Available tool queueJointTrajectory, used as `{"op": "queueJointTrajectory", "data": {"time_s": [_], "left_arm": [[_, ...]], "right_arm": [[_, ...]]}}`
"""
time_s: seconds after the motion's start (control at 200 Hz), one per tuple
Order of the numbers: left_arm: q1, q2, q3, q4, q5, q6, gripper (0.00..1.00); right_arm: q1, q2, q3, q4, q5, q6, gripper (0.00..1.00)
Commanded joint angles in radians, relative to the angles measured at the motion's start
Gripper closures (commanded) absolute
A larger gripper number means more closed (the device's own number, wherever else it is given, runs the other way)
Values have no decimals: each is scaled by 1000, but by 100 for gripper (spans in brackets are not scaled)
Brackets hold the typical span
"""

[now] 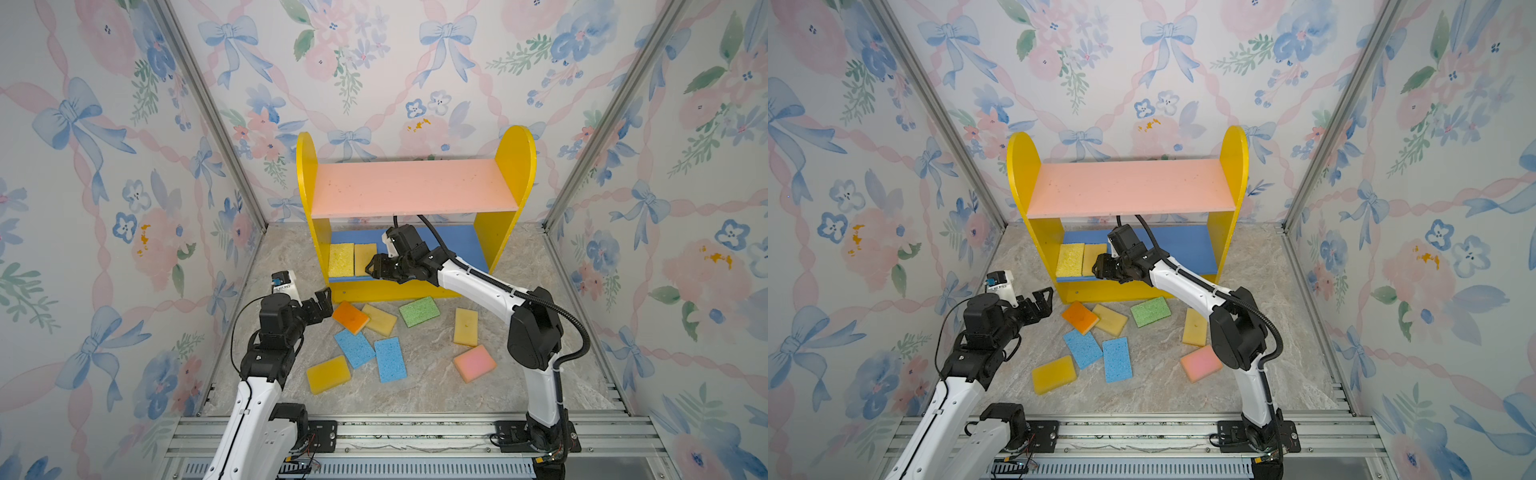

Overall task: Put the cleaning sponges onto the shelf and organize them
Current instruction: 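Press the green-backed sponge upright against the plain yellow sponge with the right gripper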

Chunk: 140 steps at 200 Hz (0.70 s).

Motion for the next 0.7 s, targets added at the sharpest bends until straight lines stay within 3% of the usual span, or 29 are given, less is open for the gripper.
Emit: {"op": "queueJointTrajectory", "data": {"time_s": [0.0,0.15,0.45,0.695], "left_arm": [[10,-3,-5,8,16,10,2],[11,-1,-7,8,18,10,2],[14,0,-11,12,23,8,2],[14,5,-10,11,25,8,2]], "right_arm": [[7,18,14,-130,65,-84,40],[11,2,17,-125,60,-109,36],[-2,36,25,4,-120,-74,35],[-6,45,31,2,-129,-63,35]]}}
